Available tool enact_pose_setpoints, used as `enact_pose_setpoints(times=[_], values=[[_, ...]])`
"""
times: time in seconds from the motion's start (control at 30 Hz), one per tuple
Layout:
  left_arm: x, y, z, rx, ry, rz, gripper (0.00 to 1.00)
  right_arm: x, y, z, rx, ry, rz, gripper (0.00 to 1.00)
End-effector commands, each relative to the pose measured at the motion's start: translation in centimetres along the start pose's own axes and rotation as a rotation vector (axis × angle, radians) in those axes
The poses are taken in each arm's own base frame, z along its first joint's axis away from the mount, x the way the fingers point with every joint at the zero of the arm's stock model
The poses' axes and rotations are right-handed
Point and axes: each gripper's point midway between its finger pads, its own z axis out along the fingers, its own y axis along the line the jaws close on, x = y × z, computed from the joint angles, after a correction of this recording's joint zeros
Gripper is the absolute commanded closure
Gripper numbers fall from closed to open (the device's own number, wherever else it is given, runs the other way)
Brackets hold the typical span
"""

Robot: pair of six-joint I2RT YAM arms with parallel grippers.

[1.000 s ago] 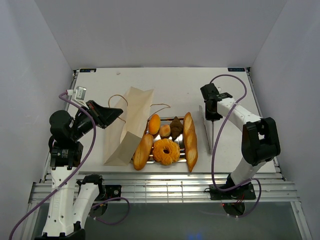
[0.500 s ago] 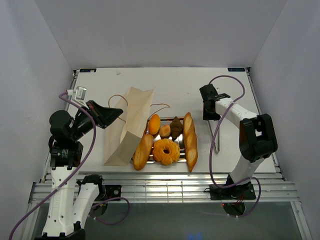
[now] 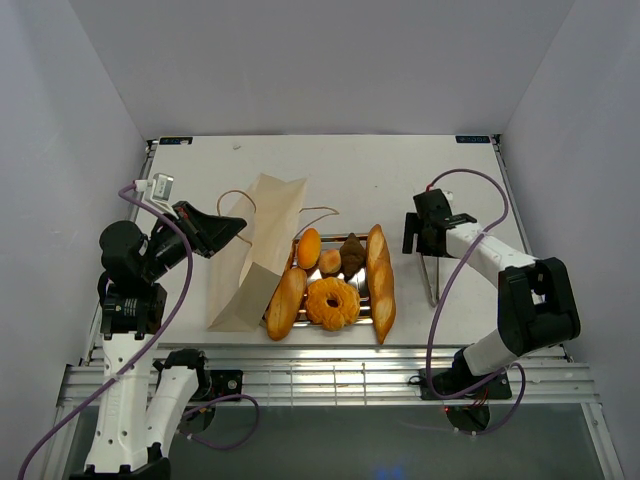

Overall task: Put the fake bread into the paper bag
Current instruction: Place the clamp at the center of the board, then pick up the clamp at the center of the board.

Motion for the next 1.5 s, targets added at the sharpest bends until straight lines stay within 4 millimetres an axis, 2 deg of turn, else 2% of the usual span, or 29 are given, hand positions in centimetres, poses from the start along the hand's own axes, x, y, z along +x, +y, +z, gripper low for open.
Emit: enact_pose_setpoints(times=[0.0,0.03,0.07,0.13,0.27,0.37,0.57,0.77,0.87,0.9,0.97,1.0,1.1,1.2,1.3,1.33,1.4,1.43,1.47], values=[[0.1,-0.4,-0.2,0.019,0.001,0.015,1.00,0.1,0.0,0.8,-0.030,-0.038,0.023,0.04],[0.2,-0.4,-0.2,0.020,0.002,0.015,1.00,-0.1,0.2,0.9,-0.043,-0.057,0.028,0.04],[0.2,-0.4,-0.2,0.019,0.004,0.013,1.00,0.7,0.0,1.2,-0.043,-0.052,0.023,0.02],[0.3,-0.3,-0.2,0.018,0.005,0.011,1.00,0.8,0.0,1.3,-0.047,-0.061,0.026,0.00],[0.1,-0.5,-0.2,0.020,0.002,0.018,1.00,1.1,-0.2,1.5,-0.046,-0.088,0.044,0.10],[0.3,-0.3,-0.2,0.018,0.005,0.013,1.00,1.7,-0.1,2.1,-0.050,-0.085,0.046,0.27],[0.2,-0.4,-0.2,0.016,0.005,0.018,1.00,2.5,-0.3,3.2,-0.048,-0.062,0.054,0.35],[0.2,-0.2,-0.2,0.010,0.008,0.018,1.00,3.2,-0.5,3.8,-0.053,-0.050,0.064,0.48],[0.2,-0.2,-0.2,0.009,0.006,0.017,1.00,3.5,-0.7,4.0,-0.057,-0.049,0.062,0.58],[0.3,-0.2,-0.2,0.010,0.008,0.016,1.00,3.5,-0.7,3.9,-0.059,-0.049,0.061,0.68],[0.3,-0.2,-0.2,0.011,0.007,0.016,1.00,3.2,-0.7,3.7,-0.070,-0.058,0.060,0.79],[0.3,-0.1,-0.2,0.009,0.008,0.015,1.00,3.0,-0.7,3.5,-0.074,-0.060,0.060,0.85],[0.4,0.0,-0.2,0.007,0.011,0.013,1.00,1.7,-0.5,2.0,-0.100,-0.091,0.069,0.92],[0.4,-0.1,-0.2,0.008,0.010,0.018,1.00,0.0,0.1,-0.2,-0.161,-0.128,0.074,0.92],[0.4,0.0,-0.2,0.006,0.010,0.016,1.00,-0.2,1.3,-3.1,-0.269,-0.128,0.069,0.92],[0.4,0.0,-0.2,0.007,0.009,0.016,1.00,0.3,1.7,-4.5,-0.323,-0.113,0.063,0.92],[0.3,-0.1,-0.1,0.009,0.009,0.019,1.00,1.0,2.2,-6.0,-0.381,-0.098,0.056,0.90],[0.3,-0.1,-0.1,0.008,0.008,0.021,1.00,1.2,2.9,-7.6,-0.452,-0.106,0.051,0.90],[0.3,0.0,-0.2,0.007,0.008,0.020,1.00,2.2,3.1,-8.3,-0.481,-0.077,0.053,0.89]])
